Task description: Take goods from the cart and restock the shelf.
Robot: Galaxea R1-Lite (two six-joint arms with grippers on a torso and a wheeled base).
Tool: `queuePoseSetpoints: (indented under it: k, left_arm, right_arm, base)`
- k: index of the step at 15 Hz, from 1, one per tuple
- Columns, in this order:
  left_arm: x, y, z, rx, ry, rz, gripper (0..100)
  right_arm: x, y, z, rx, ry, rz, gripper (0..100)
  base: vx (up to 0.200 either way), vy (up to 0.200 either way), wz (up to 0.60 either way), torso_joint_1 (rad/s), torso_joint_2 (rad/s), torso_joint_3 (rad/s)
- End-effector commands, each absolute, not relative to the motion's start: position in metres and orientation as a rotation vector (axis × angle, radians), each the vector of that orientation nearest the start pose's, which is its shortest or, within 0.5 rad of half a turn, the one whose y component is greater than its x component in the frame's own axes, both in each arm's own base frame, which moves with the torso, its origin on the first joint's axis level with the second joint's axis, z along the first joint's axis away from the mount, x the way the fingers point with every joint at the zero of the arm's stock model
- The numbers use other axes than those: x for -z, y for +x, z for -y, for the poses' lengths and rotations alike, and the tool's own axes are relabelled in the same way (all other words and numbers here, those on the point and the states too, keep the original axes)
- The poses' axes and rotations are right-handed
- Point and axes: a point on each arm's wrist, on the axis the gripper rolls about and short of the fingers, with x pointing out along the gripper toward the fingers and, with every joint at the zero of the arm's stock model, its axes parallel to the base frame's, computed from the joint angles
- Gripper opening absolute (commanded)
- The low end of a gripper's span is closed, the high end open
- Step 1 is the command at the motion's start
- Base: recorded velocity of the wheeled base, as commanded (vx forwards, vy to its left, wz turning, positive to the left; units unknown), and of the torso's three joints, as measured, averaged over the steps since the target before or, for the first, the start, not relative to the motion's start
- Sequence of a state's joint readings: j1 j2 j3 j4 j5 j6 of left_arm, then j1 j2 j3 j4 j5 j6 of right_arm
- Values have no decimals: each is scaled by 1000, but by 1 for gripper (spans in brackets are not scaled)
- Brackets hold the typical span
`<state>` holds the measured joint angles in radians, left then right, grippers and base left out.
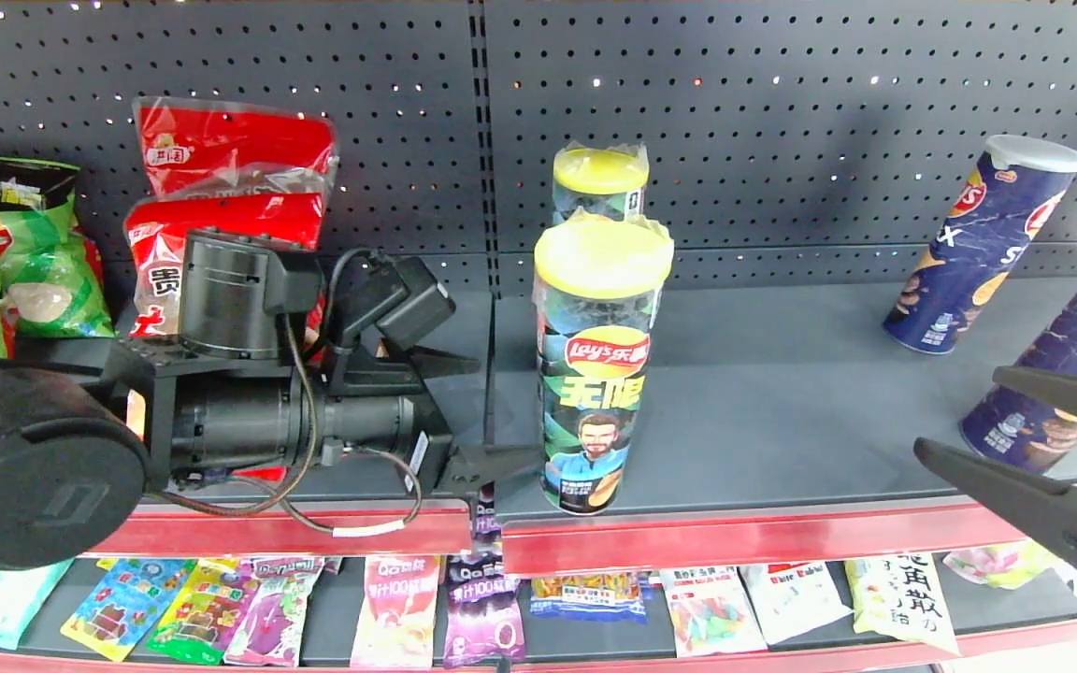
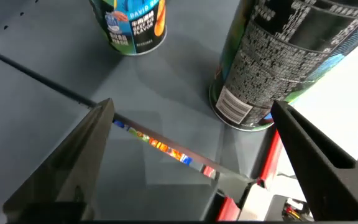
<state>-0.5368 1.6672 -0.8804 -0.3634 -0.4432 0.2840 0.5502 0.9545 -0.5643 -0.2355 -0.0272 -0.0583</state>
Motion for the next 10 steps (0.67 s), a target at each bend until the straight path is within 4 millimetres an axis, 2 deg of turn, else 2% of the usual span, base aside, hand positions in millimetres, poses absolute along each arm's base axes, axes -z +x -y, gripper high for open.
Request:
queuePoseSetpoints:
  k: [1, 6, 8, 10]
  left_arm:
    - [-185, 252, 161, 1020, 278, -307, 100]
    - [-190, 244, 153, 1004, 275, -293, 100]
    - [-198, 227, 130, 923, 278, -275, 100]
    - [-205, 207, 97, 758, 285, -254, 100]
  right_arm:
    - [-232, 102, -62, -527, -104, -138, 100]
    - [-227, 101, -61, -525, -109, -154, 100]
    - [-217, 94, -56, -504, -117, -165, 100]
    - [-206, 80, -46, -455, -130, -152, 100]
  base:
    - [0, 0, 0, 0, 0, 0]
    - [0, 0, 0, 0, 0, 0]
    - [0, 0, 0, 0, 0, 0]
    - [0, 0, 0, 0, 0, 0]
